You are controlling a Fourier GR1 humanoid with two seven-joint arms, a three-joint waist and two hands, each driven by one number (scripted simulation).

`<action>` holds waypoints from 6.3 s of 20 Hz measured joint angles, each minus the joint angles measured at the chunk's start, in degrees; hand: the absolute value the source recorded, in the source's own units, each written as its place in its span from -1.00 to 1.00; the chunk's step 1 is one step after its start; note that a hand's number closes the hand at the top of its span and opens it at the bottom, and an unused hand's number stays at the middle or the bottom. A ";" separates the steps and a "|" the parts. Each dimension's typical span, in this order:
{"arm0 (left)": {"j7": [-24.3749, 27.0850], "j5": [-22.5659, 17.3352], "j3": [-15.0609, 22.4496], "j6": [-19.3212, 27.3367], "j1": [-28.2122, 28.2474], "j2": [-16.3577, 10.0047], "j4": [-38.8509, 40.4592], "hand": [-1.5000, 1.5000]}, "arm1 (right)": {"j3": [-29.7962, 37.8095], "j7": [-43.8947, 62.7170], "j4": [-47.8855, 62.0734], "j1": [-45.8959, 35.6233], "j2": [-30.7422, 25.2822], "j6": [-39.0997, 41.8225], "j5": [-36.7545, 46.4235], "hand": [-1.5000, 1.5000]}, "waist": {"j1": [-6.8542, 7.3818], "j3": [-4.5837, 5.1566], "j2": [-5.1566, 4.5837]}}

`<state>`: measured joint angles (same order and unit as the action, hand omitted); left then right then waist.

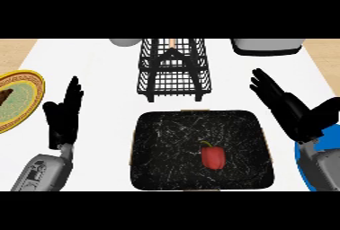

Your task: Pick the bell pepper from the tray and place it in the tiered basket

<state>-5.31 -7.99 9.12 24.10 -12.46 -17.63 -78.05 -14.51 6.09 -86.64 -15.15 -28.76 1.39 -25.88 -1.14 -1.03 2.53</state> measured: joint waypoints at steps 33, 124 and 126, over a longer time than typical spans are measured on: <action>5.91 0.17 4.04 -3.52 15.68 1.96 -3.47 0.00 | -5.99 17.31 -39.35 55.80 -1.33 -43.94 60.95 -1.00 | -0.42 1.83 -2.99; 4.98 4.06 2.05 -7.13 15.76 5.82 -2.90 0.00 | -7.44 29.59 -7.66 1.82 14.00 12.91 76.39 1.00 | 1.72 0.83 -2.52; 5.34 4.19 1.99 -7.17 16.01 5.88 -2.73 0.00 | -2.95 25.06 -8.99 0.54 12.41 13.85 71.14 1.00 | 1.43 0.81 -2.49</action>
<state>0.03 -3.80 11.11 16.93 3.55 -11.76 -80.78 -17.46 31.14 -95.63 -14.61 -16.35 15.24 45.25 0.30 -0.22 0.04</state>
